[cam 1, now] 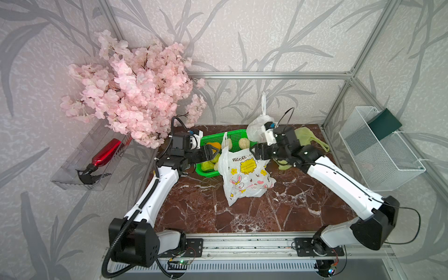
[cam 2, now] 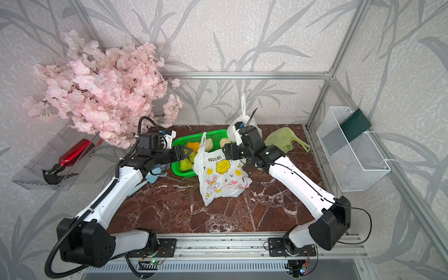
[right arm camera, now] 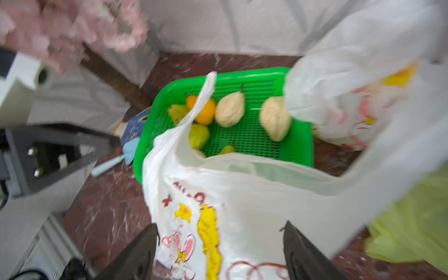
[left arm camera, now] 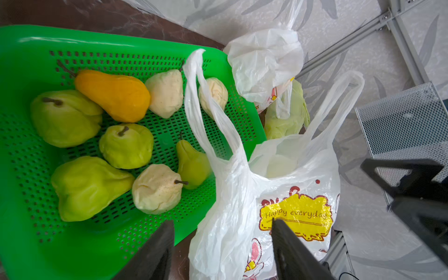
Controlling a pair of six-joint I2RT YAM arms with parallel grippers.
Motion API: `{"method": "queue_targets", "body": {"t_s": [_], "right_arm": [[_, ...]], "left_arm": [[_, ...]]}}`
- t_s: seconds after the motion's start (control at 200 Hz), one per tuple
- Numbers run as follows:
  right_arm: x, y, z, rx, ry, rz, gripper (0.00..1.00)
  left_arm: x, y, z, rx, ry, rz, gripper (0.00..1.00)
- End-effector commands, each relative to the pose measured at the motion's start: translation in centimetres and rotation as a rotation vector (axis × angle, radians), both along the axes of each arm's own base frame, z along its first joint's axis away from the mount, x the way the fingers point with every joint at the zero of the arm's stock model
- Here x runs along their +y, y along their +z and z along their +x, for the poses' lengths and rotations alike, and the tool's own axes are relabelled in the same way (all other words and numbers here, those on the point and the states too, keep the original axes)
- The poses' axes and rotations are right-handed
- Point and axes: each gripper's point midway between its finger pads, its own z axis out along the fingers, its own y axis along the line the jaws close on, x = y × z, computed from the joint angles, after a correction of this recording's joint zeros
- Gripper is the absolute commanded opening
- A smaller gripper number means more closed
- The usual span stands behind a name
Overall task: Place the pears into plastic bags & tie knots
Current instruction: Place the plastic bag at the center of the board, then pick up the plastic bag at the center of the board.
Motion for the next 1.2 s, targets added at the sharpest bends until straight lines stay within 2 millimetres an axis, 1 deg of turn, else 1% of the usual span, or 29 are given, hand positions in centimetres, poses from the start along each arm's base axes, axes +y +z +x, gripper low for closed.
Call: {"method": "queue_targets", "body": {"t_s": [0.0, 0.025, 0.06, 0.095, 0.13, 0.17, 0.265, 0.32, 0.345, 0.375, 0.41, 0.45, 0.535, 0.595, 0.655, 0.71, 0.78, 0.865, 0.93, 0.99, 1.035, 1.09, 1.195], "right_arm": [[-5.1, -3.1, 1.3, 0.143, -0.221, -0.035, 0.84], [-5.7, -3.3, 2.0, 0.150, -0.249, -0.015, 0.84], [-5.9, -3.5, 3.0, 0.163, -0.262, 0.023, 0.86], [-5.7, -3.5, 3.9, 0.171, -0.260, 0.054, 0.87], [-5.4, -4.0, 5.0, 0.189, -0.266, 0.059, 0.88], [-5.1, -4.5, 5.7, 0.207, -0.266, 0.053, 0.88], [-4.5, -7.0, 6.8, 0.273, -0.287, 0.049, 0.88], [-3.5, -8.1, 6.9, 0.310, -0.279, 0.097, 0.84], [-2.9, -8.4, 6.9, 0.320, -0.264, 0.117, 0.80], [-2.2, -8.7, 6.8, 0.328, -0.240, 0.136, 0.72], [-1.5, -8.5, 6.6, 0.330, -0.210, 0.154, 0.63], [-0.7, -8.2, 6.3, 0.314, -0.175, 0.160, 0.51], [0.4, -7.3, 5.2, 0.243, -0.132, 0.158, 0.37], [0.9, -7.0, 4.3, 0.213, -0.116, 0.163, 0.35], [1.1, -7.1, 3.5, 0.194, -0.111, 0.160, 0.33], [1.2, -7.1, 3.0, 0.181, -0.120, 0.179, 0.29], [1.3, -6.9, 2.4, 0.166, -0.140, 0.235, 0.22], [1.4, -6.2, 1.9, 0.133, -0.156, 0.312, 0.14], [1.4, -5.1, 1.7, 0.099, -0.161, 0.379, 0.09], [1.3, -4.0, 1.5, 0.068, -0.162, 0.425, 0.07], [1.2, -3.0, 1.3, 0.042, -0.160, 0.448, 0.05], [1.2, -2.3, 1.0, 0.022, -0.156, 0.459, 0.03], [1.4, -1.8, 0.5, 0.011, -0.148, 0.461, 0.02]], "left_arm": [[-1.2, 1.3, 0.9, -0.046, -0.023, 0.047, 0.68], [-1.4, 1.0, 1.0, -0.040, -0.029, 0.057, 0.68], [-1.7, 0.7, 1.2, -0.034, -0.037, 0.068, 0.69], [-1.9, 0.2, 1.4, -0.020, -0.039, 0.080, 0.70], [-1.9, -0.2, 1.5, -0.006, -0.039, 0.089, 0.70], [-1.9, -0.5, 1.6, 0.006, -0.038, 0.098, 0.71], [-1.9, -1.0, 1.7, 0.022, -0.031, 0.101, 0.72], [-2.1, -1.2, 1.8, 0.029, -0.026, 0.081, 0.74], [-2.3, -1.3, 1.9, 0.034, -0.025, 0.066, 0.76], [-2.5, -1.3, 1.9, 0.043, -0.024, 0.045, 0.79], [-2.8, -1.4, 2.0, 0.056, -0.023, 0.019, 0.82], [-3.1, -1.4, 2.1, 0.068, -0.025, -0.003, 0.88], [-3.3, -1.5, 2.3, 0.090, -0.013, -0.029, 0.91], [-3.3, -1.7, 2.4, 0.102, 0.001, -0.036, 0.92], [-3.3, -2.2, 2.4, 0.128, 0.013, -0.040, 0.91], [-3.0, -3.0, 1.7, 0.169, 0.020, -0.018, 0.91], [-2.1, -3.6, 0.4, 0.205, 0.030, 0.035, 0.89], [-0.8, -2.6, -1.2, 0.187, 0.049, 0.094, 0.89], [0.2, -1.8, -2.2, 0.157, 0.080, 0.126, 0.89], [0.8, -1.7, -3.1, 0.153, 0.098, 0.130, 0.89], [0.8, -1.8, -3.6, 0.162, 0.106, 0.116, 0.89], [0.6, -2.4, -4.0, 0.188, 0.111, 0.090, 0.89], [-0.1, -3.4, -3.7, 0.212, 0.130, 0.017, 0.89]]}}
